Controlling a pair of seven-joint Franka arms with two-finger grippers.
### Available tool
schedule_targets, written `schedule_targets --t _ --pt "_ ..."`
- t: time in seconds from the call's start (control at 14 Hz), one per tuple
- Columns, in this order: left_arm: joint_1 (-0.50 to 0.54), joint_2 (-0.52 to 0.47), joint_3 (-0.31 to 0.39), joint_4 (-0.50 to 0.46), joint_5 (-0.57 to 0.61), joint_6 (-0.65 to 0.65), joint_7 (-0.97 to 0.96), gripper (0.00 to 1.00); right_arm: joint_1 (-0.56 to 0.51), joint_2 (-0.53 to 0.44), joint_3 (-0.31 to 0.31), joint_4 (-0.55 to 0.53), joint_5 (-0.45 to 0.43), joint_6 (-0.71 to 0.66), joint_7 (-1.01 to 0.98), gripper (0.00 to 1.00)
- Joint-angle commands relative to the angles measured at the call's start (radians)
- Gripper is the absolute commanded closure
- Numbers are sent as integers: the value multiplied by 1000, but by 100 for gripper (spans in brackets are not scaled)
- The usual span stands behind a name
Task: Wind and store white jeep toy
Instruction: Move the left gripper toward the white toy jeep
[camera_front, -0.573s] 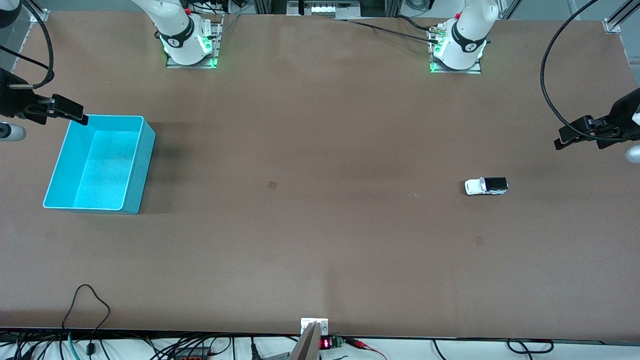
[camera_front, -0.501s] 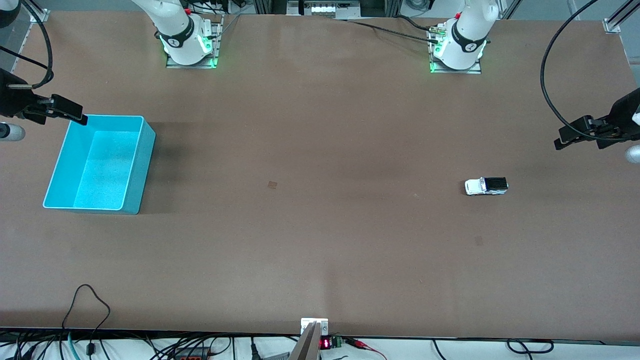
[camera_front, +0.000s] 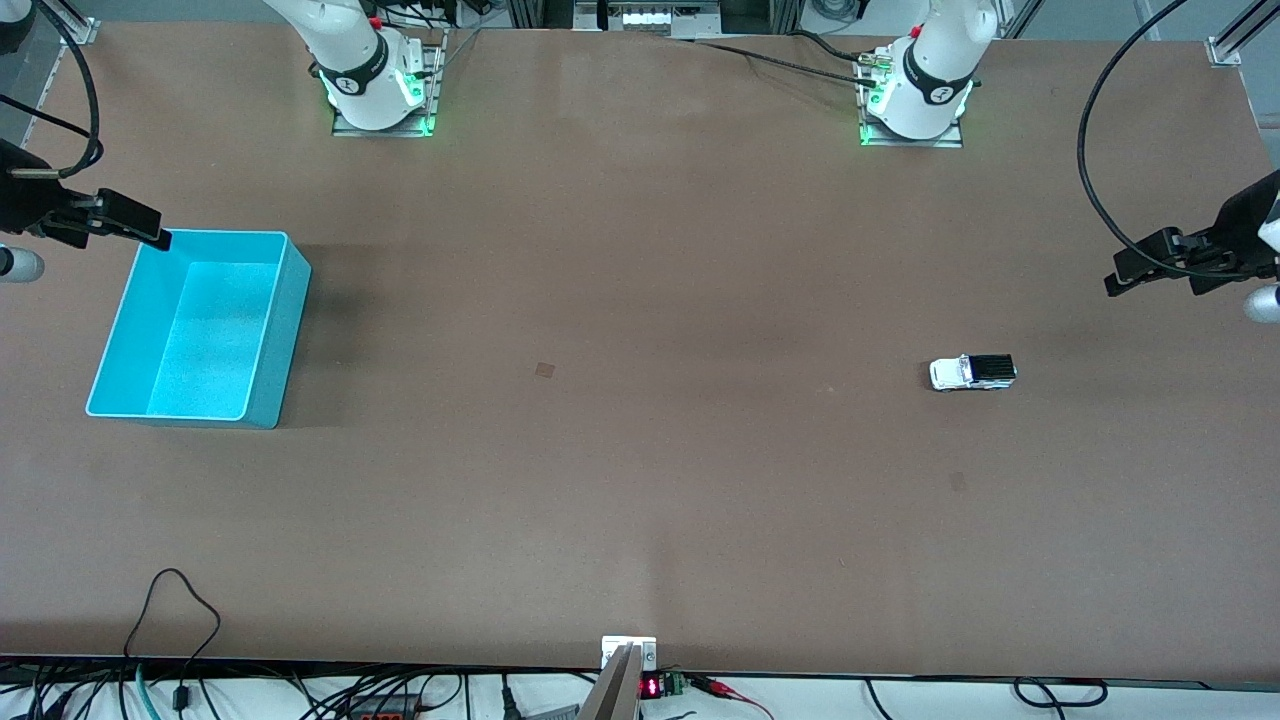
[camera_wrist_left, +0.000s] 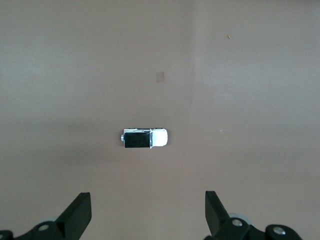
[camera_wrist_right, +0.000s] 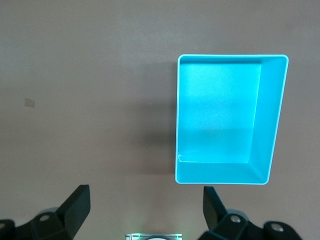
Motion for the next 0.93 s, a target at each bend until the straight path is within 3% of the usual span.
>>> schedule_targets --t 0.0,0.36,0.43,0.86 --pt "-37 31 -4 -12 22 -33 9 0 -10 -8 4 -9 4 6 -21 0" --pt "-96 80 -3 -12 25 -76 24 0 -17 2 2 -7 5 8 -19 0" --pt "-94 89 -1 -13 25 -74 35 0 -20 40 2 0 7 6 -19 0" --pt "-56 115 -1 -142 22 5 108 0 -40 96 -2 30 47 -26 -22 0"
